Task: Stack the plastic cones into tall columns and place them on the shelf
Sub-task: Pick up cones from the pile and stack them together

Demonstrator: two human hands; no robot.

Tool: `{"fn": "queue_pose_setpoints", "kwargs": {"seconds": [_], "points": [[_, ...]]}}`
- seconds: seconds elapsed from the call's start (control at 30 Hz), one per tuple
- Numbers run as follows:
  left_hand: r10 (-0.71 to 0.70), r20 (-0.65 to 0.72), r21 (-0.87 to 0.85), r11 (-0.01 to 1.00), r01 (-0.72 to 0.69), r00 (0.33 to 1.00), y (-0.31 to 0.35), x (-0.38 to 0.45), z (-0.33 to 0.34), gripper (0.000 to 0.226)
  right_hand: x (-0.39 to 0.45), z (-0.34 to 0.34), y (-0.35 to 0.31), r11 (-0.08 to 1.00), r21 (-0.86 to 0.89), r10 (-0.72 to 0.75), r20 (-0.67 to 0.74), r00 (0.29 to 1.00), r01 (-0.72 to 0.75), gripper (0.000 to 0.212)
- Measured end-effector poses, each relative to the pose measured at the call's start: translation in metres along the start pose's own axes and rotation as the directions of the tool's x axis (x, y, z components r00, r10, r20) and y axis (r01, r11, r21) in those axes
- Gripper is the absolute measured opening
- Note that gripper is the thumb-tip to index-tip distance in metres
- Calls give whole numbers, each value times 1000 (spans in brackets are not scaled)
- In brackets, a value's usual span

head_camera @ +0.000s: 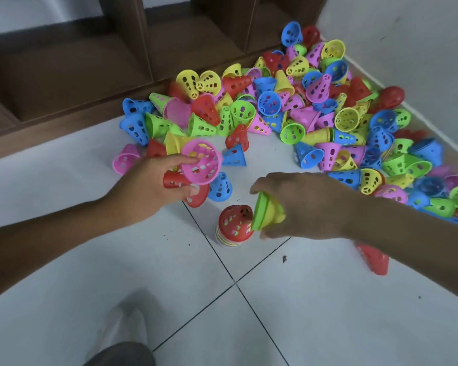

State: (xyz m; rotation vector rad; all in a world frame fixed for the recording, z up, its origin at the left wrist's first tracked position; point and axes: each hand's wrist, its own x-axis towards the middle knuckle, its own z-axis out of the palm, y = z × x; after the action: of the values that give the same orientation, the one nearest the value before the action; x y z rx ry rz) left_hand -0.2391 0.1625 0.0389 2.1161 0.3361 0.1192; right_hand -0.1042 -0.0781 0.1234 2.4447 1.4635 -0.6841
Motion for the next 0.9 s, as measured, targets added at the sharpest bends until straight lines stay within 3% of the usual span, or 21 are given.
{"fn": "queue_pose_setpoints", "kwargs": {"seconds": [0.1, 0.27, 0.43, 0.57, 0.83, 0.9], "points": [[27, 4, -1, 1000, -27, 1000, 5, -13, -5, 50, 7, -11, -19, 996, -87, 4, 40, 999, -1, 72], [78, 22, 36, 996, -79, 997, 18, -24, -22, 50, 29, -3, -38, 995, -87, 70, 142, 987, -58, 84], [88, 45, 35, 995, -90, 995, 32, -30, -45, 52, 30, 14, -44, 978, 64, 186, 148, 971, -197, 86], [135, 85, 58, 988, -140, 987, 44, -40, -60, 55, 26, 16, -48, 931, 233, 277, 51, 959, -281, 95], [175, 89, 188, 964, -189, 981, 89, -38, -96, 53, 9, 16, -58, 800, 536, 384, -116, 916, -268, 67], [192, 84, 210, 956, -206, 978, 107, -33, -99, 50, 0, 7, -56, 692, 694, 429, -172, 887, -200, 50]]}}
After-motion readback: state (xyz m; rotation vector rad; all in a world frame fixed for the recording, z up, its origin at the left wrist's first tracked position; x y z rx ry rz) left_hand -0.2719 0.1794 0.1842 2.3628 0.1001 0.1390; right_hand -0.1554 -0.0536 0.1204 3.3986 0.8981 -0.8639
